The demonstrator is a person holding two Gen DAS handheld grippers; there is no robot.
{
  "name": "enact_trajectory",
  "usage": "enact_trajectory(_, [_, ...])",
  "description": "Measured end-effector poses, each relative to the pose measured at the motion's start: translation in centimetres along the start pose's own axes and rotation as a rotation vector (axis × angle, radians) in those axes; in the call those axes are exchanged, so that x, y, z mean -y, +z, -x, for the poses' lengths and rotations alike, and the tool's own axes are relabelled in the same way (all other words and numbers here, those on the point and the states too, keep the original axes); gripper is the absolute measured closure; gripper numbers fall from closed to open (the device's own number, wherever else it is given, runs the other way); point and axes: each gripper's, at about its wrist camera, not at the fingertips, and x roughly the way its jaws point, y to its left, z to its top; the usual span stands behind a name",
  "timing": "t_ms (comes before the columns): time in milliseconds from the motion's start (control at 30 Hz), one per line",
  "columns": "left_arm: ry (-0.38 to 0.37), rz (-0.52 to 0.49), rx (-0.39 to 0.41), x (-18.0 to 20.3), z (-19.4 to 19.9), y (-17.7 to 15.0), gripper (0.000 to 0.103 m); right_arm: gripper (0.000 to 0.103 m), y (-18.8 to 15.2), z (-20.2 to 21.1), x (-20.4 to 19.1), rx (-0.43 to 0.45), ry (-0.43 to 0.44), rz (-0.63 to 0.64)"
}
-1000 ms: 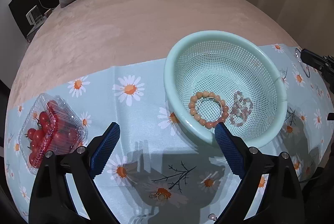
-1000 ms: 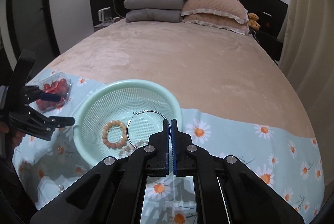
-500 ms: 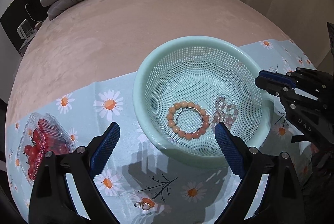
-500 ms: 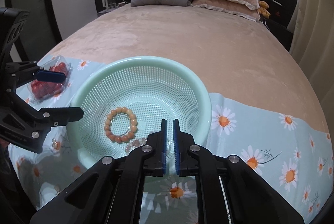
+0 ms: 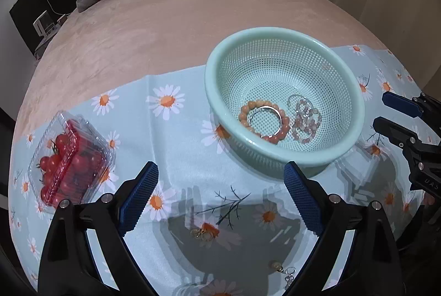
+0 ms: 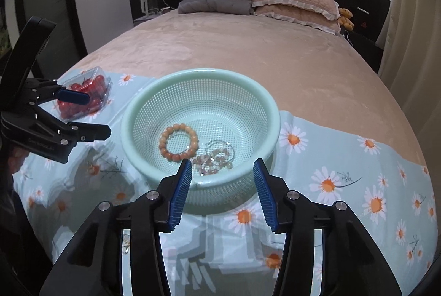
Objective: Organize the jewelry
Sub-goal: 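Grasp a small gold earring with the left tool while the right tool grasps another earring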
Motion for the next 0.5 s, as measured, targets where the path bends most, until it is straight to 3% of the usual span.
enact_trajectory(200, [-0.003,0.05,-0.057,-1.5,-1.3,-3.9,0.012,0.058,-3.6,0.6,-3.3,-0.023,0.066,0.046])
enact_trajectory(500, [0.003,0.093,-0.106,-2.2,-3.9,-7.2,0.013,0.058,-7.4,-2.2,-7.3,-0.08,0.166,0.088])
